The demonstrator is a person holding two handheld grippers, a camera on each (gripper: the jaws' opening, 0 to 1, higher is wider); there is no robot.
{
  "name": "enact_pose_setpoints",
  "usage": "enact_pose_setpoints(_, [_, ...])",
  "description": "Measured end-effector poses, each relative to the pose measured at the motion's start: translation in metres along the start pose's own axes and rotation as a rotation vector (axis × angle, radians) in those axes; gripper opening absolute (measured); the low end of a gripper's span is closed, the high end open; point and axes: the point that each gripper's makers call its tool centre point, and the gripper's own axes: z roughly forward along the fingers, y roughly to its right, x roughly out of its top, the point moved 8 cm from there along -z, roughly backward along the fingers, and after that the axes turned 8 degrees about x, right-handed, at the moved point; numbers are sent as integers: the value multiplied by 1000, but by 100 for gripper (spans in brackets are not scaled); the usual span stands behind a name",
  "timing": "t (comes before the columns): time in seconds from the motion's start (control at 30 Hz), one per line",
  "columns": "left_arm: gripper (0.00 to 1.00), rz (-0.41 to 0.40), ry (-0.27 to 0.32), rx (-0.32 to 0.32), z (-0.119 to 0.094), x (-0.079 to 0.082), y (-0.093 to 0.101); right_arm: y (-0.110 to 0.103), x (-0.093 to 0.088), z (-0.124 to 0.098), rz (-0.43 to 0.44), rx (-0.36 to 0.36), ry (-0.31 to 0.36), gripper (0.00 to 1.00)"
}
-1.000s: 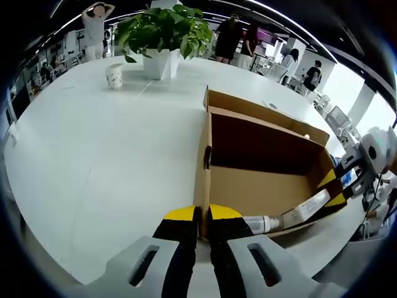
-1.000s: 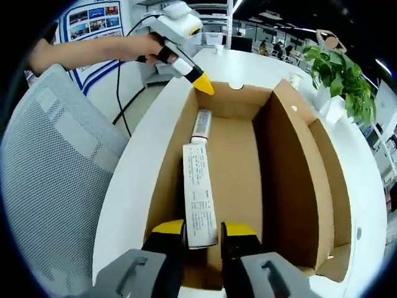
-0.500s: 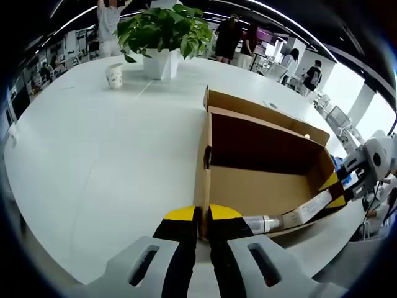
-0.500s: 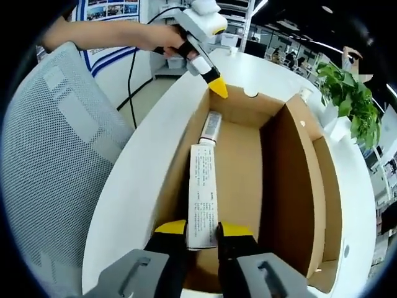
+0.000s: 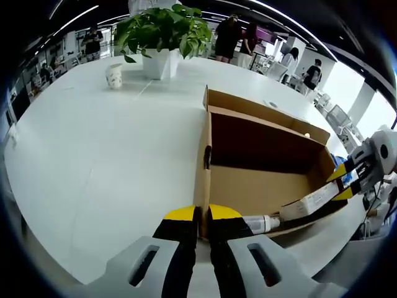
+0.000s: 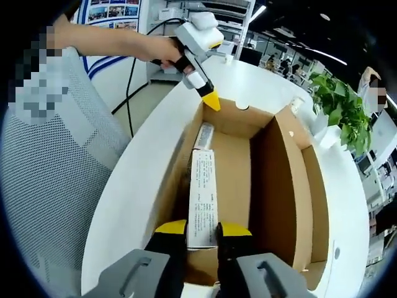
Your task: Operate the shoe box by opening the lid, removing the specified soft item, and placing it in the target area until the item is outside and the box remains undamaged.
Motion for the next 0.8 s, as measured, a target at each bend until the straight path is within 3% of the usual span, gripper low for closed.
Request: enact_pose_setpoints(0.8, [3,-1,-1,1,-8,-3,7,7,12,-49,29,-66,117,13])
